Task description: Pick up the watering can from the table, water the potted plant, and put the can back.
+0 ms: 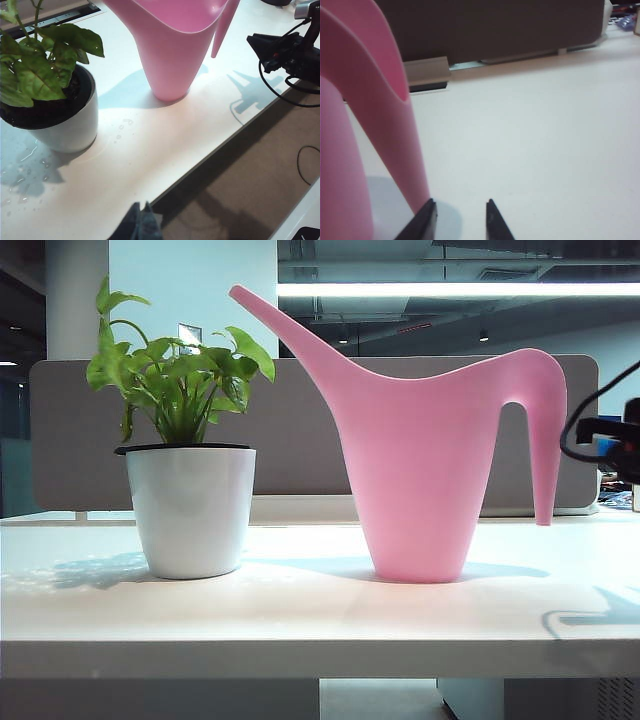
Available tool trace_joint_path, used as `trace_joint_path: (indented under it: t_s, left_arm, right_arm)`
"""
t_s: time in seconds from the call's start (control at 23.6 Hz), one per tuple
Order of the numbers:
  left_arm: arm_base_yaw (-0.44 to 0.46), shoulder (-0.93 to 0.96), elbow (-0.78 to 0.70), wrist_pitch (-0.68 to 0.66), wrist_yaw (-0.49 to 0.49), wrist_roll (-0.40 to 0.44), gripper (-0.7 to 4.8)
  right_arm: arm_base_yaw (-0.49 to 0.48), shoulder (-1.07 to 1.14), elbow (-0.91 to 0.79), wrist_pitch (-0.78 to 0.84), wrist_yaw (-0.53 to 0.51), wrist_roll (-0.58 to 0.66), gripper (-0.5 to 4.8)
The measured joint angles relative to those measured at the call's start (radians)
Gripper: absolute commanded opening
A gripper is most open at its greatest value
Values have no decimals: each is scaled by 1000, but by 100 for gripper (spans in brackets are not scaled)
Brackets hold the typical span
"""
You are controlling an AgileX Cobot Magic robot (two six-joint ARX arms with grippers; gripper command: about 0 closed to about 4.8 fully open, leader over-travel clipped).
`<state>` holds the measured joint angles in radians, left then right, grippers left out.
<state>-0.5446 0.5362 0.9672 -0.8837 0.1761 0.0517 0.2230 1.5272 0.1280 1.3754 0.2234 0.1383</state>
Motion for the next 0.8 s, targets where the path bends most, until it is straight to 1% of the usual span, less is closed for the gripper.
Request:
trace_joint_path:
  t_s: [0.04,0.08,0.17,0.34,0.51,0.72,0.8]
  left_arm:
    - [0,0,0,0,0,0,3]
    - [0,0,0,0,0,0,3]
    - [0,0,0,0,0,0,3]
    - [0,0,0,0,0,0,3]
    - [0,0,0,0,0,0,3]
    - [0,0,0,0,0,0,3]
    - [0,0,0,0,0,0,3]
  right_arm:
    - [0,0,10,3,-28,-8,249]
    - [0,0,24,2,-67,-8,258]
    - [0,0,42,-1,-102,-11,258]
    - [0,0,68,-18,-112,-52,258]
    - [0,0,108,-43,-112,-60,258]
    - [0,14,172,-137,-122,-61,258]
    - [0,32,193,-151,-132,-61,258]
